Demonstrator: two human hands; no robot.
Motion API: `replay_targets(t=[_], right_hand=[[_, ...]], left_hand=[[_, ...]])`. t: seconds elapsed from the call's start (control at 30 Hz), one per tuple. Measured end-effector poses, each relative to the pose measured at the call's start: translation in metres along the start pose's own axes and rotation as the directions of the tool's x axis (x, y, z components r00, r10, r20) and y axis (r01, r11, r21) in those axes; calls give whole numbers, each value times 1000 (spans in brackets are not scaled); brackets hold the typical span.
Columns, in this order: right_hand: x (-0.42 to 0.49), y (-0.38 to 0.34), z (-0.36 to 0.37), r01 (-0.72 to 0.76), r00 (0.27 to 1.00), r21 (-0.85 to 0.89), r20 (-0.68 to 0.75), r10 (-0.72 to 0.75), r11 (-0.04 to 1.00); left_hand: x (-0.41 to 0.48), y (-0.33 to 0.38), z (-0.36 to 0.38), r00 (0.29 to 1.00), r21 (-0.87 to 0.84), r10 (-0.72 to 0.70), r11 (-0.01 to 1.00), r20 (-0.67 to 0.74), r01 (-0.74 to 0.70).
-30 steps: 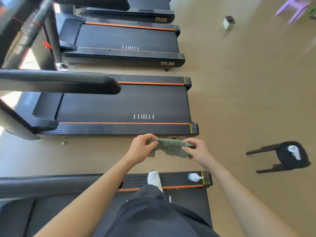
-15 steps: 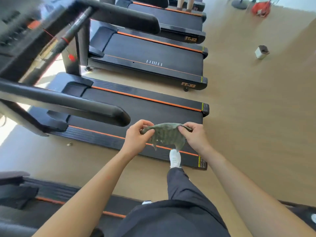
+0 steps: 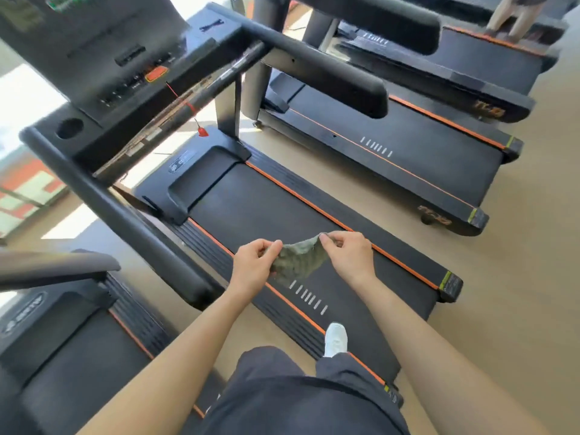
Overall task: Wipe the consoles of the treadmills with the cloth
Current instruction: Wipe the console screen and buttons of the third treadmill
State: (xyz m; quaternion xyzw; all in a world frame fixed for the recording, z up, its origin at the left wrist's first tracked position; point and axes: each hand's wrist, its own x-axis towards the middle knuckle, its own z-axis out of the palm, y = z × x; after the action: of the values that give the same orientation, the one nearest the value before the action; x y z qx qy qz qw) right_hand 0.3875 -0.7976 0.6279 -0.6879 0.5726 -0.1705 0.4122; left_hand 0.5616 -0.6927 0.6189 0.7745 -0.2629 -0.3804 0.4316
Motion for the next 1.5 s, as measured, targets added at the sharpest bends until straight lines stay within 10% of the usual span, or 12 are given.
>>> replay_targets(t=[0.5, 1.03, 1.5], right_hand=[[248, -171, 31, -16, 920, 350, 372, -124, 936], [503, -364, 119, -22, 885, 495, 414, -214, 868], [712, -516, 214, 196, 769, 548, 429, -474, 813]], left_hand=[[184, 93, -68, 922, 11, 189, 980, -339, -197], [451, 188, -156, 805, -239, 199, 891, -559, -386], [684, 284, -247, 588, -27, 161, 954, -793, -297]])
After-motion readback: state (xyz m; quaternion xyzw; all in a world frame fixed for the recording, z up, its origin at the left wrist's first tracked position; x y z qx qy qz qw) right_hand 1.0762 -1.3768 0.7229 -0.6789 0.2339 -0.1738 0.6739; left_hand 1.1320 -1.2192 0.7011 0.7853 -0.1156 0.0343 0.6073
